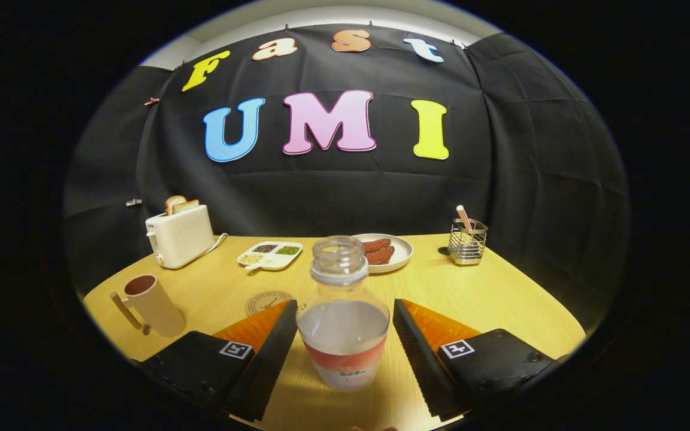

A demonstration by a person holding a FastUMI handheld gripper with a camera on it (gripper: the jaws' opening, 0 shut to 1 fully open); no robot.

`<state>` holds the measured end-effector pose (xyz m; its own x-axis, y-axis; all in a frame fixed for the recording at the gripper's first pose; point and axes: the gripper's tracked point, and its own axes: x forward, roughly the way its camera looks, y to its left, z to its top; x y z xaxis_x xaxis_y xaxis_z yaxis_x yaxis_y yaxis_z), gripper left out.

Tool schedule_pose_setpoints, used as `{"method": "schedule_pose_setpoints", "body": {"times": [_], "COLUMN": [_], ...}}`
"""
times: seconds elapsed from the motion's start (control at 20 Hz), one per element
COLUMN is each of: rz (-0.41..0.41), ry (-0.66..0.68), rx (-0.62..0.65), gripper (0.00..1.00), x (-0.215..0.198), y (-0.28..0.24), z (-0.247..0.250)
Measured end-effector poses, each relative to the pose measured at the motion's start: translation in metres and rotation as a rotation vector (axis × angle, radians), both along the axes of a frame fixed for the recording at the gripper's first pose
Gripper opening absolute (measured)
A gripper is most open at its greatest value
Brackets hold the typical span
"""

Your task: Take the bottle from table, then pour the juice into the cup, finally place the bottle on the coaster

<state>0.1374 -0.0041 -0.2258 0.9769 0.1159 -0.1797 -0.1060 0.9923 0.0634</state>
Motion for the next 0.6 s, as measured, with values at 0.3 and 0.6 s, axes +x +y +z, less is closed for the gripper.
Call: {"method": "schedule_pose_setpoints", "body": {"times": [0.3,0.6], "rz": [-0.001,0.013], "ry": [0.050,0.054], "rx": [0.005,0.005], "gripper": [0.99,0.79], "x": [0.005,0.009], "y": [-0.003,0.002], "z": [-0.023,-0.023]}}
